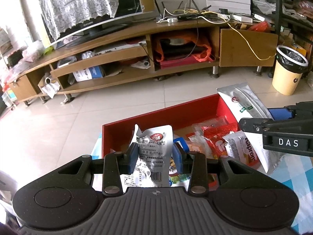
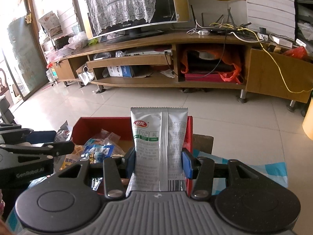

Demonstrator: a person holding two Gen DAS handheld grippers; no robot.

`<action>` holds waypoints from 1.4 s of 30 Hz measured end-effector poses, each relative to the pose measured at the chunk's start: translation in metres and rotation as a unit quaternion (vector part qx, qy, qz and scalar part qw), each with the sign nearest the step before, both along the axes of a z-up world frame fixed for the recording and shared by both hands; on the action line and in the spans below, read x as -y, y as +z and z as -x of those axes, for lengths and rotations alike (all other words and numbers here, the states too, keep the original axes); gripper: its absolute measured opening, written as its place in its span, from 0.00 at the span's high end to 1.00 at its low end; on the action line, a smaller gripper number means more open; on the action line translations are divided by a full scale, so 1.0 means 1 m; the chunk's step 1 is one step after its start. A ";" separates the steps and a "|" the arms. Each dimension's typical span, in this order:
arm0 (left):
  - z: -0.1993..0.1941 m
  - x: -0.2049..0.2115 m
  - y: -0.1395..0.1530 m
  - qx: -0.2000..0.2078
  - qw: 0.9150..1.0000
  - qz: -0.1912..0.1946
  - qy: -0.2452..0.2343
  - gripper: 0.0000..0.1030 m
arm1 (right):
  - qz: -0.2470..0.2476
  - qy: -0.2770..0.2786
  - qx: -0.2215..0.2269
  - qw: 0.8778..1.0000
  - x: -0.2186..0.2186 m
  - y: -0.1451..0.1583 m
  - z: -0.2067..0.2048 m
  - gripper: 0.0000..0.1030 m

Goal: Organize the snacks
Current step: 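Carry both white packets over the red box with both tools, then lower both white packets into the red box and open both tools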

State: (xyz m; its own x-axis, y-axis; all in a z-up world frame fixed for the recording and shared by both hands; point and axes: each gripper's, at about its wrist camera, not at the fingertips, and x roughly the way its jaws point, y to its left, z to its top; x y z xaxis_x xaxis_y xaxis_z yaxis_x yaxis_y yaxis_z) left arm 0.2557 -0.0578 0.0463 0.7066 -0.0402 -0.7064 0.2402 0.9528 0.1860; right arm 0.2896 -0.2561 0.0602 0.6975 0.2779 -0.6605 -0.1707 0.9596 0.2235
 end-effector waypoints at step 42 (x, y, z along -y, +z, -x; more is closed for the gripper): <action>-0.039 0.011 -0.035 -0.028 0.999 -0.019 0.019 0.34 | 0.000 0.017 -0.025 1.000 -0.019 -0.042 -0.047 0.49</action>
State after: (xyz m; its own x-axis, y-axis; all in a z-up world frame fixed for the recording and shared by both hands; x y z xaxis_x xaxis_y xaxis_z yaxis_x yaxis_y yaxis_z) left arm 0.2952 -0.0692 0.0115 0.6671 0.0132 -0.7448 0.2144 0.9541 0.2090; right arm 0.3361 -0.2375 0.0180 0.6532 0.3017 -0.6945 -0.1924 0.9532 0.2331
